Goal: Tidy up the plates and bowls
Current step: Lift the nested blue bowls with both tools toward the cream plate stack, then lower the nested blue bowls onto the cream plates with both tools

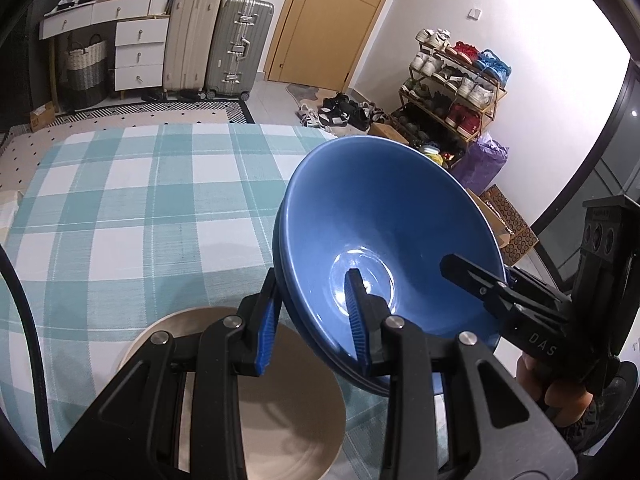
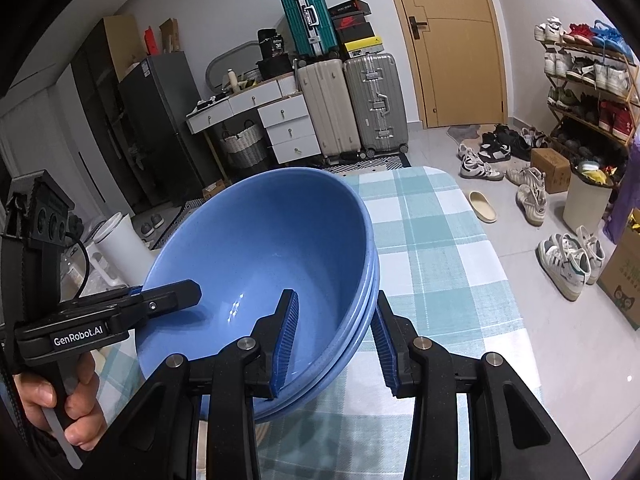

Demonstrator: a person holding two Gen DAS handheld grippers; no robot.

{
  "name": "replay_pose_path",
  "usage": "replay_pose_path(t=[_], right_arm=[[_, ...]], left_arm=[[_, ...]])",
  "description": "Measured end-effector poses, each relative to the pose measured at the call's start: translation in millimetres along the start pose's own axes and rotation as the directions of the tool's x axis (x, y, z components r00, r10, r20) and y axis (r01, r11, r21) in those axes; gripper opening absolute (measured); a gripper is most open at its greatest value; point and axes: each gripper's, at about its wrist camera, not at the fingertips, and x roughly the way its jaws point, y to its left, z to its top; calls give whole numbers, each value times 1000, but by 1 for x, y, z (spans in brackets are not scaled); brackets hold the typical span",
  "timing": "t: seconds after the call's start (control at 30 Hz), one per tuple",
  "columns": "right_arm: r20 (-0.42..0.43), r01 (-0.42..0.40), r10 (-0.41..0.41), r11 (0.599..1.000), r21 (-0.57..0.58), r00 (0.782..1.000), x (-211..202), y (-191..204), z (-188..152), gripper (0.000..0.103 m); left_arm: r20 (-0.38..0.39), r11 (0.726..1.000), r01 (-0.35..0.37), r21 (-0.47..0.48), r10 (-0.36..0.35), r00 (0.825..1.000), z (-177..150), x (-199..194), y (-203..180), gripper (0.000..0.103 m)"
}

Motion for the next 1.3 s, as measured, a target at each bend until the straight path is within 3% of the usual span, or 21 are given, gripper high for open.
replay_pose_path(t=[0.4,0.93,1.3], right_arm=[[3,-36,36,998,-44,999,-8,36,0,38],[-18,-106,105,989,-103,994,0,77,-10,38],[-65,-148,141,980,-133,988,20,98,-26,38]], left_arm=[[45,999,-37,-22,38,998,-11,-49,9,28],[98,988,-139,-70,145,985,-48,-107,31,28],[88,975,-196,-107,206,975,-68,-110,54,28]])
